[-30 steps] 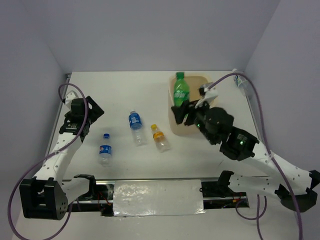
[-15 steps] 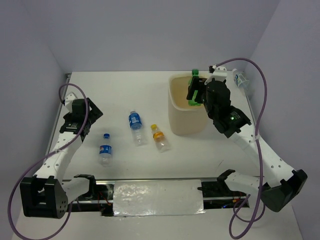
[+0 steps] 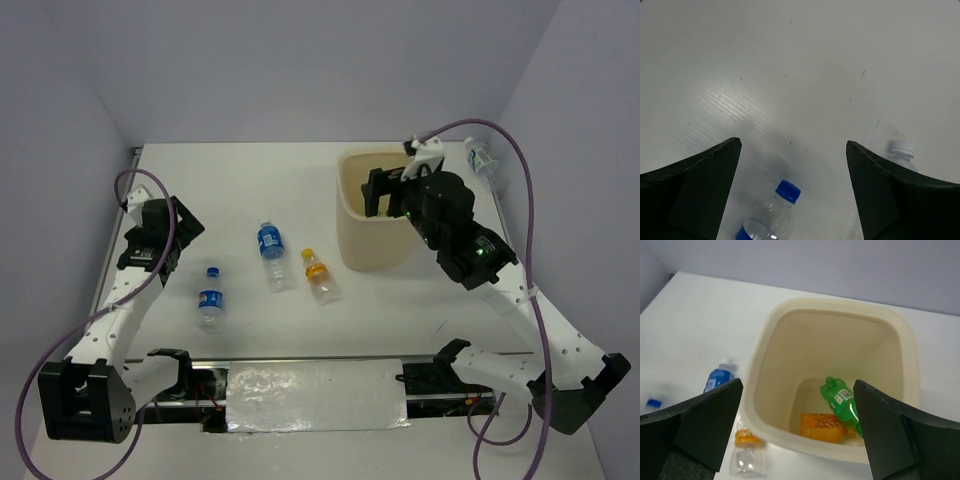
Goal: Put the plastic bottles in the bin
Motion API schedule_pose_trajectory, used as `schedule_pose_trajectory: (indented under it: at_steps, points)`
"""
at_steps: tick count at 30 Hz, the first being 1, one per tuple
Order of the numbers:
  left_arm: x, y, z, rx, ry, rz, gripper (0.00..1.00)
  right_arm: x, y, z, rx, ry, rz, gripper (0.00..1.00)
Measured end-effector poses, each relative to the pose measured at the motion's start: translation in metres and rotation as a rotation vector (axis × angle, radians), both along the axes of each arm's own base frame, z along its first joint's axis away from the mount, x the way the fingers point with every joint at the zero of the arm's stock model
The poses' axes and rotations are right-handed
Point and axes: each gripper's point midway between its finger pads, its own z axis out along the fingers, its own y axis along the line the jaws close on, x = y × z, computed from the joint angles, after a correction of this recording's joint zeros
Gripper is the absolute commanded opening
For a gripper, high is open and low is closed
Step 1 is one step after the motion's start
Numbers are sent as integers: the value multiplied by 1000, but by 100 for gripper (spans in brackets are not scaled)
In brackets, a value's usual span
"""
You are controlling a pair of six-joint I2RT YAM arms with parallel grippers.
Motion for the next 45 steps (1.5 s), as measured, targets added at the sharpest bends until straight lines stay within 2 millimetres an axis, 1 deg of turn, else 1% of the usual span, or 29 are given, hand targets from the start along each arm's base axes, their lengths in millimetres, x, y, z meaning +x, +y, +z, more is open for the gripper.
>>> schedule_pose_trajectory:
  at_steps: [1, 6, 8, 9, 10, 12, 14, 15, 16, 19, 21, 23, 25, 28, 35, 39, 40, 43, 44, 45]
  points:
    - [-1, 0, 2, 1, -6, 3, 99, -5, 8, 1, -28, -5, 29, 100]
    - [-8, 1, 15, 1, -39, 7, 99, -47, 80, 7, -165, -34, 295, 100]
    - [-10, 1, 19, 0, -52, 7, 99, -56, 103, 4, -210, -32, 362, 100]
    - [-11, 1, 21, 0, -58, 7, 99, -59, 116, -2, -240, -23, 390, 100]
    - [-12, 1, 23, -1, -64, 7, 99, -61, 127, -11, -276, -7, 407, 100]
    - [-14, 1, 25, -2, -68, 8, 99, -62, 152, -36, -348, 43, 446, 100]
    - [-16, 1, 25, -2, -67, 8, 99, -59, 174, -68, -426, 110, 467, 100]
    - [-16, 1, 25, -2, -65, 8, 99, -56, 182, -88, -462, 147, 469, 100]
    - [-17, 1, 24, -2, -63, 8, 99, -54, 186, -105, -494, 185, 466, 100]
    - [-19, 2, 21, 0, -49, 9, 99, -46, 191, -155, -588, 298, 428, 100]
    - [-20, 3, 20, 6, -43, 13, 99, -45, 189, -180, -634, 355, 397, 100]
    - [-22, 6, 19, 15, -35, 24, 99, -45, 184, -198, -665, 400, 366, 100]
    - [-24, 8, 18, 25, -29, 35, 99, -46, 180, -209, -672, 434, 343, 100]
    - [-23, 9, 16, 30, -20, 41, 99, -52, 171, -232, -678, 493, 317, 100]
    - [-20, 7, 6, 24, 14, 30, 99, -74, 145, -302, -712, 677, 288, 98]
    - [-18, 6, 1, 19, 27, 23, 99, -84, 132, -326, -716, 741, 274, 96]
    - [-18, 5, 1, 18, 28, 21, 99, -85, 131, -329, -714, 747, 272, 96]
    - [-18, 3, 1, 10, 27, 12, 99, -84, 134, -335, -690, 747, 268, 91]
    - [-18, 2, 1, 6, 27, 8, 99, -83, 137, -336, -678, 741, 270, 81]
    - [-17, 1, 1, 2, 27, 5, 99, -83, 139, -337, -670, 737, 271, 75]
